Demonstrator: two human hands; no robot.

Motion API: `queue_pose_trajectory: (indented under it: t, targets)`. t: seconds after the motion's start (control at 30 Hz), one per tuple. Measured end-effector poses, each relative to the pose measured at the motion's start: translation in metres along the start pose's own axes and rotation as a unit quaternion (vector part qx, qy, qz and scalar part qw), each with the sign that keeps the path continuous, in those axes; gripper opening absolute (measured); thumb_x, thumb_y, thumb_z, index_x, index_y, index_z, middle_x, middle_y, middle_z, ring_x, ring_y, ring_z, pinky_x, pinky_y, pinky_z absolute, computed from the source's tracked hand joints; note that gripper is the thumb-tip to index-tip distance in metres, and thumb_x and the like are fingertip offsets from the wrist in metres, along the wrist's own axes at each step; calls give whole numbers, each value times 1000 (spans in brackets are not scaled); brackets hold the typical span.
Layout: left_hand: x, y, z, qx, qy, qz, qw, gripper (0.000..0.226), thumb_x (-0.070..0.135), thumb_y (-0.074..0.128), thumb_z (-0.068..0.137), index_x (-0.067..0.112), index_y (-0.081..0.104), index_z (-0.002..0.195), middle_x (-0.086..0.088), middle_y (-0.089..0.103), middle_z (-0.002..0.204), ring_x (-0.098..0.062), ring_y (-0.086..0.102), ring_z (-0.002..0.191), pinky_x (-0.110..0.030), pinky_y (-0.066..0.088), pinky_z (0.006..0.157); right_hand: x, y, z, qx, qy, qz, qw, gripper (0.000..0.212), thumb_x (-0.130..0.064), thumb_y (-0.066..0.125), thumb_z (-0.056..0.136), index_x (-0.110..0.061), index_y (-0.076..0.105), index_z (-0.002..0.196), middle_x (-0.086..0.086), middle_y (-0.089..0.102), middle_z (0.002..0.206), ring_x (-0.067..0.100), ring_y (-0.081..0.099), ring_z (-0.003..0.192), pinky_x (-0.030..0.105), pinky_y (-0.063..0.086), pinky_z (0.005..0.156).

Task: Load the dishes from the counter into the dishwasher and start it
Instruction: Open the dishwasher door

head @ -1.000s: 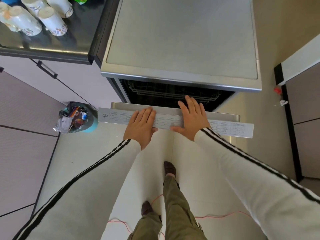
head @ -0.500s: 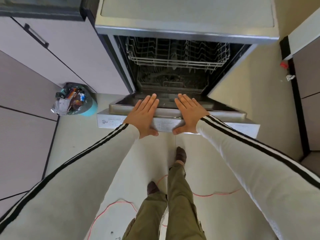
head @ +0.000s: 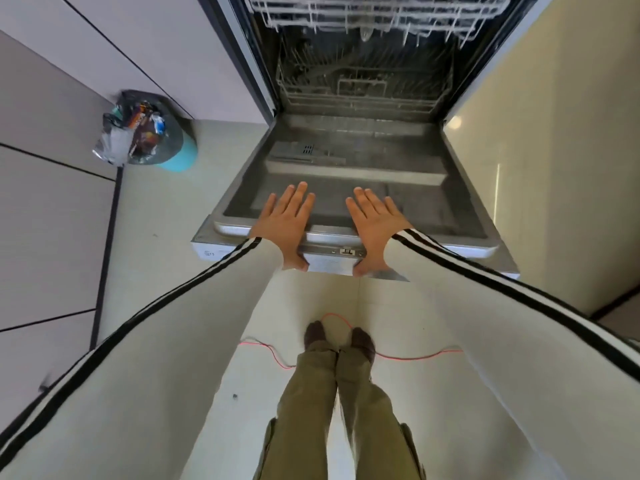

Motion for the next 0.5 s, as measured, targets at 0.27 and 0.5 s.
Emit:
queue_pose_trajectory:
  t: [0.27,0.5]
  targets:
    - [11,159,18,3,20,-37,999,133,59,76,71,11,-14,156,-6,-23,163,-22,-17,152,-38,-7,123,-18,154,33,33,-65,10,997,125,-58,70,77,-9,-15,155,14,-24,161,29,-19,150,45,-4,123]
    - [20,293,46,101,36,-23,994,114,53,68,79,8,-2,157,-11,-9,166,-28,-5,153,-46,4,125,-28,284,80,121,-47,-28,991,101,-39,66,88,-3,0,156,19,-6,164,34,-5,151,44,-4,120]
Point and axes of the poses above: each hand's wrist, its own z-axis towards the middle knuckle, its own y-axis out of the palm, x = y × z, the point moved 5 cm from there along z, towards the middle knuckle
